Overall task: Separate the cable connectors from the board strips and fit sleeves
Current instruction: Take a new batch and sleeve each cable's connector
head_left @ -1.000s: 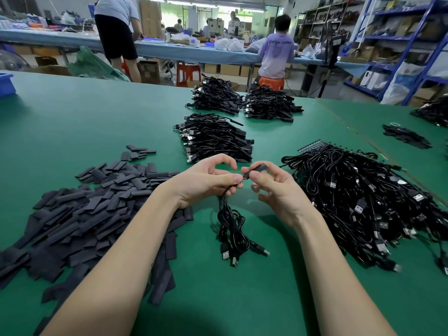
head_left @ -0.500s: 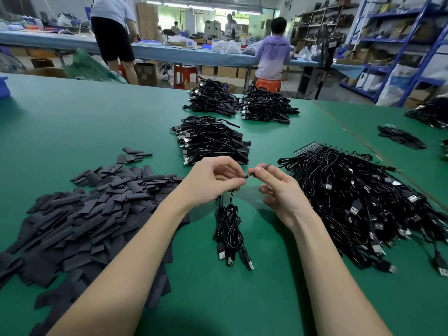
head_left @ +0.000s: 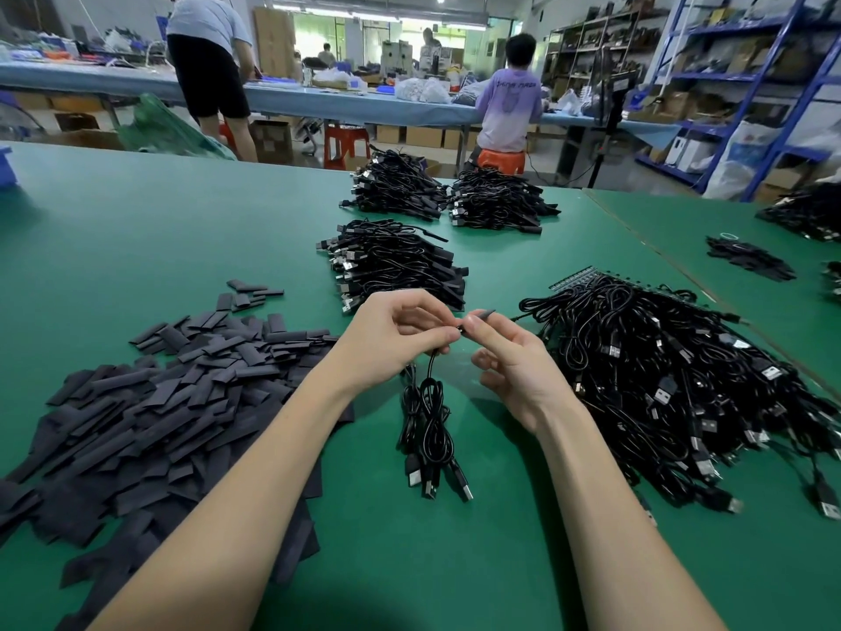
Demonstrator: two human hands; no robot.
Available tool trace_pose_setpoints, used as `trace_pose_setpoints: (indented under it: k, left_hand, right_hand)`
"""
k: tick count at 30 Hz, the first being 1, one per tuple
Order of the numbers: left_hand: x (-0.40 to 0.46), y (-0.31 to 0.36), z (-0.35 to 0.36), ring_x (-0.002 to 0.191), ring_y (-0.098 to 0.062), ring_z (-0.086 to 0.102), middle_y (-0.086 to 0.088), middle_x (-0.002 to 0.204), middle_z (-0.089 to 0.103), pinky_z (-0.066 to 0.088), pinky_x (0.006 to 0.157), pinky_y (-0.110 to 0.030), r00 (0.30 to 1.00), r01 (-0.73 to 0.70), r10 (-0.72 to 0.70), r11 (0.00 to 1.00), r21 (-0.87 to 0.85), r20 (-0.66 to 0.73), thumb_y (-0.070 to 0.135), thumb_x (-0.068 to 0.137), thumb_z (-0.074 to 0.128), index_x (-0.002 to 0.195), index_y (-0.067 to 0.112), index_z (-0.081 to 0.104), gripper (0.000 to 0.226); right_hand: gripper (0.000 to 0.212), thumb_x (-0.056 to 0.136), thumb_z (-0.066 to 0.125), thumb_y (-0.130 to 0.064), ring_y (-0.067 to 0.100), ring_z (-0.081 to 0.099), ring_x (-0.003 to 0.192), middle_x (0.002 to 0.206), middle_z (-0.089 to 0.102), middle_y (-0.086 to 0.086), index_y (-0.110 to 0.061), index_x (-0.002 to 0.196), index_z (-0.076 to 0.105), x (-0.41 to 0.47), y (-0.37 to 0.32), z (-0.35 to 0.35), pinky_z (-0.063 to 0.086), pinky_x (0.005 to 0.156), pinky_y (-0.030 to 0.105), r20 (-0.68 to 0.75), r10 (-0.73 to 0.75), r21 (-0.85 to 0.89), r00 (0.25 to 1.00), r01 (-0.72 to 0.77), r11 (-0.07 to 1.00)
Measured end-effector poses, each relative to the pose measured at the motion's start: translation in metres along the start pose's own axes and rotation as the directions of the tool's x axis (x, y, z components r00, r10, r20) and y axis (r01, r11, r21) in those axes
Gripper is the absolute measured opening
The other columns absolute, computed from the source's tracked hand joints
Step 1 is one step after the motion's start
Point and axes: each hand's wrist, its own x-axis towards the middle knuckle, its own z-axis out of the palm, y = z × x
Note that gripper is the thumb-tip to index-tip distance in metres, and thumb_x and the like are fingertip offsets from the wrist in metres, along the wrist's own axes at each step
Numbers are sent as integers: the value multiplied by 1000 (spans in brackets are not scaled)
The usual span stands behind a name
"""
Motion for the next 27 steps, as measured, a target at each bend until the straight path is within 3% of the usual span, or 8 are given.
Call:
trace_pose_setpoints:
  k: [5,8,11,13,17,21,27]
  left_hand:
    - [3,-1,7,75,-18,76,3,78,77,55,70,-18,998,52,-55,996,-70,-41,9,85,80,89,10,69,11]
    - [3,-2,8,75,-14,75,7,78,76,54,70,-17,997,58,-61,996,-73,-41,7,86,78,89,11,70,10]
    - [3,0,7,74,-12,74,6,75,76,54,71,-17,997,73,-75,994,-82,-31,4,85,78,88,12,71,12]
    - [4,0,8,73,-12,74,5,73,75,54,71,-17,995,84,-88,992,-92,-36,3,85,78,87,12,70,12]
    - [3,-1,11,71,-11,73,-3,72,76,55,69,-17,991,95,-106,987,-132,-84,3,86,77,85,11,70,10]
    - [4,-2,10,72,-14,73,-7,72,76,55,69,-18,987,100,-116,986,-133,-115,6,85,79,83,13,72,10]
    - [5,-2,10,75,-16,75,-9,78,77,56,72,-20,988,78,-93,989,-127,-120,11,84,81,77,26,75,17]
  right_hand:
    - [30,84,83,-31,9,39,57,82,64,12,-45,108,72,2,0,8,34,49,18,-180,-213,-77,960,202,976]
    - [26,88,80,-27,10,32,54,74,72,3,-42,109,73,3,1,12,32,45,18,-203,-279,-104,939,262,959]
    - [25,90,79,-28,12,29,54,81,79,1,-38,112,72,4,2,13,31,44,17,-230,-269,-80,935,257,963]
    - [27,90,79,-29,12,28,53,74,76,-3,-37,114,72,5,4,14,31,44,17,-248,-266,-79,932,254,964]
    - [28,90,79,-27,10,27,50,57,65,-10,-33,117,72,8,7,18,29,43,17,-285,-271,-76,919,260,963]
    - [27,88,81,-27,10,26,48,51,38,-9,-35,113,74,6,12,23,25,44,19,-303,-239,-36,922,239,970]
    - [27,88,81,-29,11,27,51,53,37,-6,-37,113,75,5,9,25,28,46,21,-311,-229,-14,922,236,972]
